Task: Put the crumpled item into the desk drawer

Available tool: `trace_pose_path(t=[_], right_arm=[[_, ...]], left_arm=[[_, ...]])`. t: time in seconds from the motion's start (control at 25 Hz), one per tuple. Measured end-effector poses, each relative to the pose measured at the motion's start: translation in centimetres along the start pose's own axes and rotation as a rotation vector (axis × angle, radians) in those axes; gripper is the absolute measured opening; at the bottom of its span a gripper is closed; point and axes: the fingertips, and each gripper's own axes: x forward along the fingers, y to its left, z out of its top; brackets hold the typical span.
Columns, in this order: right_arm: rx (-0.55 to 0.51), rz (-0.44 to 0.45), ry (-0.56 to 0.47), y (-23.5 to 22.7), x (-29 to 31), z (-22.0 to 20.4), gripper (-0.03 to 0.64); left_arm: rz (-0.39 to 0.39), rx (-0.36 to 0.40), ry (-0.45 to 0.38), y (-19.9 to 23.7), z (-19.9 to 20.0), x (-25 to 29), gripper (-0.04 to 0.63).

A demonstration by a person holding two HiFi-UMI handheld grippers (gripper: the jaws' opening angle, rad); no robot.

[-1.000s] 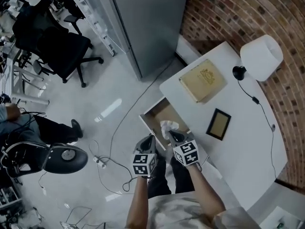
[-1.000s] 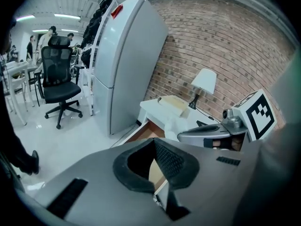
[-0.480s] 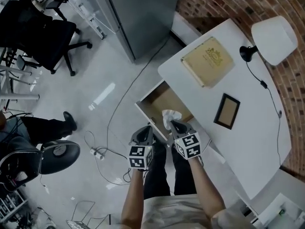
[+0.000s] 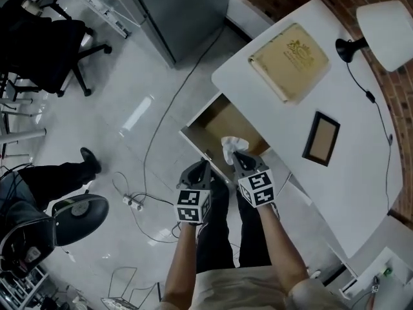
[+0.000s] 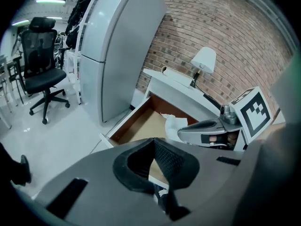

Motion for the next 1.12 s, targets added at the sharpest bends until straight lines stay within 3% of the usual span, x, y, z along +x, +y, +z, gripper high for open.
trace_pose_path(t=[0.48, 0.68, 1.12], right_arm=[[0.021, -0.047, 0.016, -2.7, 4.7, -1.2, 0.026], [0.052, -0.009, 0.035, -2.5, 7.3, -2.3, 0.026], [-0.012, 0.000, 0.109, -2.1, 11.7, -4.1, 0.026]], left_arm=[[-0.040, 0.043, 0.017, 1.7, -1.6, 4.2, 0.015], [-0.042, 0.037, 0.019, 2.7, -2.4, 5.5, 0.015], [-0.051, 0.022, 0.032, 4.2, -3.6, 7.3, 0.015]])
